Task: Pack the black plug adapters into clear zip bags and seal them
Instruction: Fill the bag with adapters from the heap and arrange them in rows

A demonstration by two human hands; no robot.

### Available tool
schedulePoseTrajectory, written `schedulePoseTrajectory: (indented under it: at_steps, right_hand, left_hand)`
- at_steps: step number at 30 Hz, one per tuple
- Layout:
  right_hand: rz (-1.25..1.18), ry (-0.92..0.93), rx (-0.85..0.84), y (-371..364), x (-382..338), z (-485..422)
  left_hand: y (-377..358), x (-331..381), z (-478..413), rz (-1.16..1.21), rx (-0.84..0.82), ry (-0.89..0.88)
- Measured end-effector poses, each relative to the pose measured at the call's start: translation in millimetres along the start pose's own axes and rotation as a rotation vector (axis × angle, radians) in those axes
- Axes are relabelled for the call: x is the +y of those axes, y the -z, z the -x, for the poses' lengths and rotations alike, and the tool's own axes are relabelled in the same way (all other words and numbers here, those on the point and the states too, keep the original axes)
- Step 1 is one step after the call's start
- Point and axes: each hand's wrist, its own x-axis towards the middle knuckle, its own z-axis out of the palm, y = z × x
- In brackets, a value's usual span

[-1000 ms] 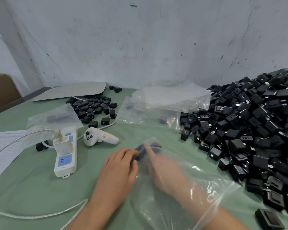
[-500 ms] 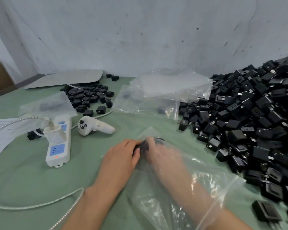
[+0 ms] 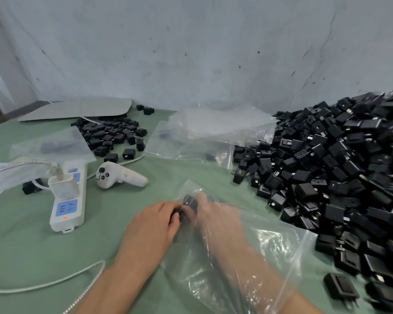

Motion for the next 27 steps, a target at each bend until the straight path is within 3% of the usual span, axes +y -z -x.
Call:
schedulePoseTrajectory:
  at_steps: [3, 9, 17, 22, 27]
  right_hand:
    - [-0.088, -0.018, -0.134, -1.9, 4.7, -0.3]
    - [-0.137, -0.067, -0.194, 1.4, 8.6, 3.5]
    - [-0.21, 0.035, -0.196, 5.3, 12.4, 22.6]
    - [-0.206, -0.155, -0.236, 5.8, 13.6, 24.1]
    - [-0.102, -0.218, -0.247, 0.3, 11.9, 6.7]
  left_hand:
    - [-0.2, -0.1, 0.9, 0.0, 0.001, -0.01]
    - [-1.2, -2.8, 0.8, -0.002, -0.029, -0.047]
    - [-1.5, -8.7, -2.3, -0.119, -0.127, -0.168]
    - [1.1, -7.3, -7.6, -0.1, -0.125, -0.171]
    - [0.1, -4.0, -20.4, -0.025, -0.167, -0.172]
